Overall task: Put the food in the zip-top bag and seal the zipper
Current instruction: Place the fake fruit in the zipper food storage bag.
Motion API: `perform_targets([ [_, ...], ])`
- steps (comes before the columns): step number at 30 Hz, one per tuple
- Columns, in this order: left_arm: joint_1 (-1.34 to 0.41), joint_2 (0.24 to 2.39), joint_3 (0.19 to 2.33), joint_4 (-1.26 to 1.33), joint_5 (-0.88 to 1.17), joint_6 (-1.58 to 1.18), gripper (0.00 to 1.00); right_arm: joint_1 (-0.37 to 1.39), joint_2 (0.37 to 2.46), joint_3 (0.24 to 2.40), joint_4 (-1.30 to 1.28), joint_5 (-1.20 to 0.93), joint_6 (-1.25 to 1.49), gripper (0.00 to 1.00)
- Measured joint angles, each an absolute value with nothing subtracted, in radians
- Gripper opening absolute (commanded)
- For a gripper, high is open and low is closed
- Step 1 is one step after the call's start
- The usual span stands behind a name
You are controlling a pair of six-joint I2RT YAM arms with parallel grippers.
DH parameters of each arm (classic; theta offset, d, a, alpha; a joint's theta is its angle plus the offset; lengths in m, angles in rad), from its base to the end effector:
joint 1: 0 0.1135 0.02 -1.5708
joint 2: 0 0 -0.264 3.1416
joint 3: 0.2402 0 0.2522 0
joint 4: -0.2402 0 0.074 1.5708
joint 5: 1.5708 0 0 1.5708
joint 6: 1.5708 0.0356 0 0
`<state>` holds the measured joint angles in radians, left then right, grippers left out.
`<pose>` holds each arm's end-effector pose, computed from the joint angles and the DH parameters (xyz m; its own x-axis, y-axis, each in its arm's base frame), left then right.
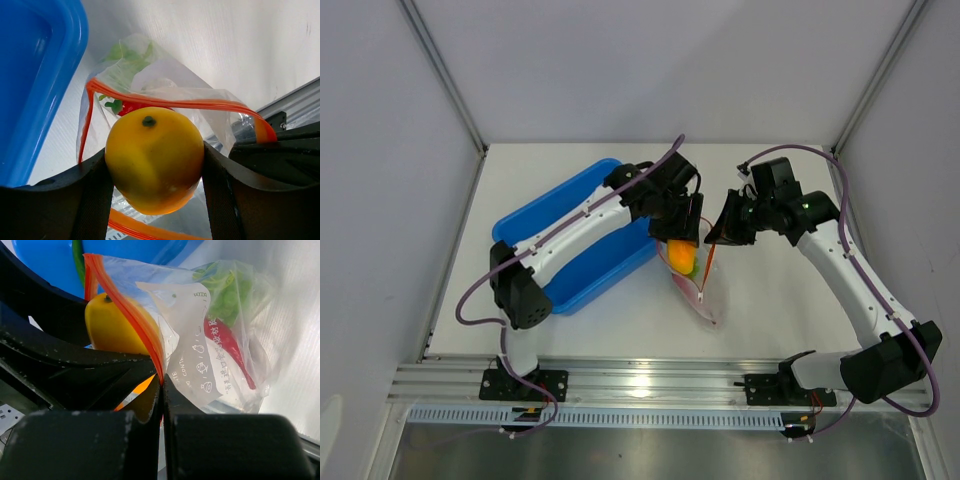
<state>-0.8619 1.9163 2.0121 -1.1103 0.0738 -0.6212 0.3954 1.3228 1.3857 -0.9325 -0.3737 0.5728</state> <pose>0.2619 -0.3094 0.3521 -0.9049 0.1636 -0.3930 0.3145 0.8791 -0.3583 0.2396 0.1141 0.3628 -0.9047 0.1692 -0.3910 -0.1018 0.8053 0.5841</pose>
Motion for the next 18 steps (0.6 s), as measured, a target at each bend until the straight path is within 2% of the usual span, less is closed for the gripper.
perform_targets([
  [1,-0.862,1.912,2.008,-1.106,0.072,-0.618,0.67,0.395,1.323,1.386,-0.933,-0.374,0.573,0.00],
  [2,-0.862,1.903,1.992,-1.092,0.068,-0.613,0.80,0.395,1.323,1.386,-0.933,-0.373,0.573,0.00],
  [5,-0.862,1.845,1.908,-1.046,0.054,-0.588,0.99,0.395,1.323,1.386,-0.932,-0.373,0.573,0.00],
  [10,-0.862,1.681,1.740,-0.944,0.047,-0.540,1.00,0.395,1.324,1.386,-0.937,-0.373,0.572,0.00],
  [18,-0.856,1.589,1.713,-0.825,0.047,-0.477,1.00,0.373,1.358,1.386,-0.973,-0.373,0.564,0.00],
])
